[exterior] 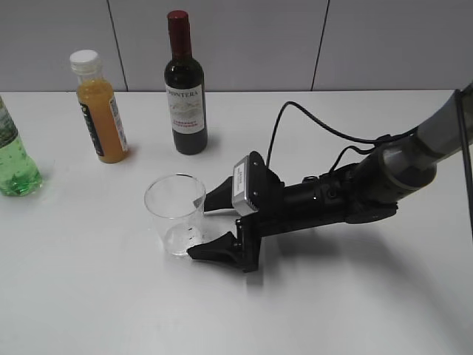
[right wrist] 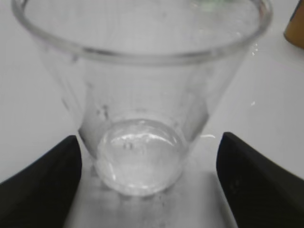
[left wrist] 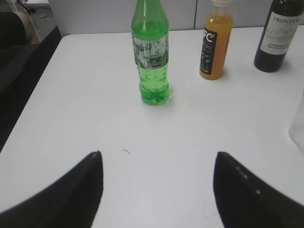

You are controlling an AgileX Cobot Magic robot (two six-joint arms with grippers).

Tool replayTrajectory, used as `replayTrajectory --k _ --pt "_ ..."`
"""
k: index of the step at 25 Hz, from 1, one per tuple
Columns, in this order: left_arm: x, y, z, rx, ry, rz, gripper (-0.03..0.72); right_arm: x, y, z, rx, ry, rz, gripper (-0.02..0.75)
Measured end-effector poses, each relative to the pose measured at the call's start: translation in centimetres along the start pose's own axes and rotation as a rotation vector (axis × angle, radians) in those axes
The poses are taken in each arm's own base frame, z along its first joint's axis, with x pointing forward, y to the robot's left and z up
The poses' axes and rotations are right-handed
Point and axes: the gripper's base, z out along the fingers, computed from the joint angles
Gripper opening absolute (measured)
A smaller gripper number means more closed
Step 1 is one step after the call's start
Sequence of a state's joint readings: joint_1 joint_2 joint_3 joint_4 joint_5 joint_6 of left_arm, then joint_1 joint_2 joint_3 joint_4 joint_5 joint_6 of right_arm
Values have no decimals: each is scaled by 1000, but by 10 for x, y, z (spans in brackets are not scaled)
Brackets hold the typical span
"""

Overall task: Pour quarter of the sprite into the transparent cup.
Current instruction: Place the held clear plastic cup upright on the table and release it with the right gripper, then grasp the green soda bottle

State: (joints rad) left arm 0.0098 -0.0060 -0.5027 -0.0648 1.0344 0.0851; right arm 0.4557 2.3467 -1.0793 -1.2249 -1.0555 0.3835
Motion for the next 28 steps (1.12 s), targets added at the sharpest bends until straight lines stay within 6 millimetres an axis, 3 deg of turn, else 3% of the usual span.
replayTrajectory --k 7,18,22,28 --pt "0 0 0 0 0 0 553 -2 2 -31 53 42 0 690" --pt "0 0 0 0 0 0 553 -39 -21 -78 253 157 -113 688" --pt "0 0 0 0 0 0 553 -54 -32 -95 413 264 -101 683" --pt "0 0 0 0 0 0 553 -84 -48 -131 772 307 88 675"
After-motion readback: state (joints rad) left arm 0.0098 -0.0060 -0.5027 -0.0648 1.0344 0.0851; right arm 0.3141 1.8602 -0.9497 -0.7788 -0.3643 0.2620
